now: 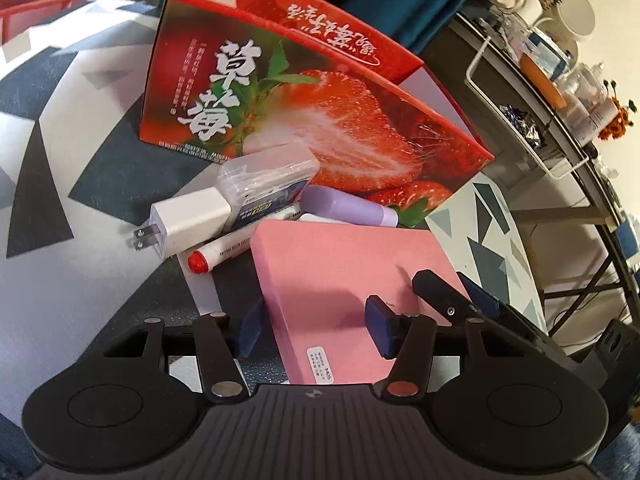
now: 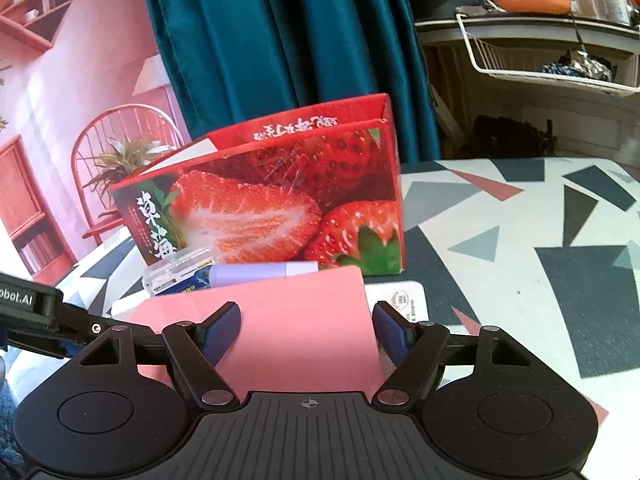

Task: Organize rigid objects
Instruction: 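Close the left gripper on the pink case's edge, then lift the pink case with the left gripper and carry it over the box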

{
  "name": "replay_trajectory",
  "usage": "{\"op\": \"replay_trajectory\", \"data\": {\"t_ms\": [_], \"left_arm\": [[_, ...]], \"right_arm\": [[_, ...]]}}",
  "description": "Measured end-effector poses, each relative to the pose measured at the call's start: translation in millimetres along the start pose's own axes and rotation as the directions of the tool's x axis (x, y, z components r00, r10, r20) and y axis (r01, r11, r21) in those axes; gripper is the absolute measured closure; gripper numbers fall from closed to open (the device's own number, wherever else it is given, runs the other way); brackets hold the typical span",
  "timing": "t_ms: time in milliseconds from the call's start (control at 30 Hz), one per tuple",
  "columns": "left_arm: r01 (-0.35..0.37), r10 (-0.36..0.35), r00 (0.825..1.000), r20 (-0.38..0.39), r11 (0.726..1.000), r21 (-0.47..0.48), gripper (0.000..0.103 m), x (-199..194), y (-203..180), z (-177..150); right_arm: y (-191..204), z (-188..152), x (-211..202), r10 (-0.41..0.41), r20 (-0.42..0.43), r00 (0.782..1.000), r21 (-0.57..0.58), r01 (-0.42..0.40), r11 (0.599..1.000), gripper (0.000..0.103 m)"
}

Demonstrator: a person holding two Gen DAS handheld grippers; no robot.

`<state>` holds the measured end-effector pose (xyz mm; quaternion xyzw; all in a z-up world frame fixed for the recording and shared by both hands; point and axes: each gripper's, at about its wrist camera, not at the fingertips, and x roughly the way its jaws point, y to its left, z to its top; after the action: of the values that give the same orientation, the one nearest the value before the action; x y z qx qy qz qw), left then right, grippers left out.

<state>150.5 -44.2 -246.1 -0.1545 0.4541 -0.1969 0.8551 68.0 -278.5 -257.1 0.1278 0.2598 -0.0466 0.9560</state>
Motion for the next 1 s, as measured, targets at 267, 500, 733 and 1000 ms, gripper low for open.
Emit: {"op": "replay_trajectory", "data": {"t_ms": [267, 500, 733, 1000], "left_arm": [[-0.004, 0.003, 0.999, 0.039, 1.000, 0.019, 0.046, -11.8, 1.7, 0.9], [0.013, -0.014, 0.996, 0.086, 1.000, 0.008, 0.046, -28.3, 7.1, 1.7], [0.034, -0.035, 0.994, 0.099, 0.999, 0.010, 0.046, -41.1, 11.1, -3.1], [0.043, -0.044, 0.991, 0.129, 0.999, 0.013, 0.046, -51.8, 12.7, -4.5]], "right_arm": [[2.3, 7.5, -16.6, -0.015, 0.008, 1.000, 0.037, 0.014, 0.999, 0.055], [19.7, 16.8, -30.2, -0.021, 0.030, 0.999, -0.023, 0.022, 1.000, 0.058], [28.6, 18.4, -38.2, -0.035, 0.027, 0.999, -0.037, 0.036, 0.999, 0.058], [40.7, 22.9, -50.3, -0.033, 0.037, 0.999, -0.076, 0.036, 0.996, 0.058]]}}
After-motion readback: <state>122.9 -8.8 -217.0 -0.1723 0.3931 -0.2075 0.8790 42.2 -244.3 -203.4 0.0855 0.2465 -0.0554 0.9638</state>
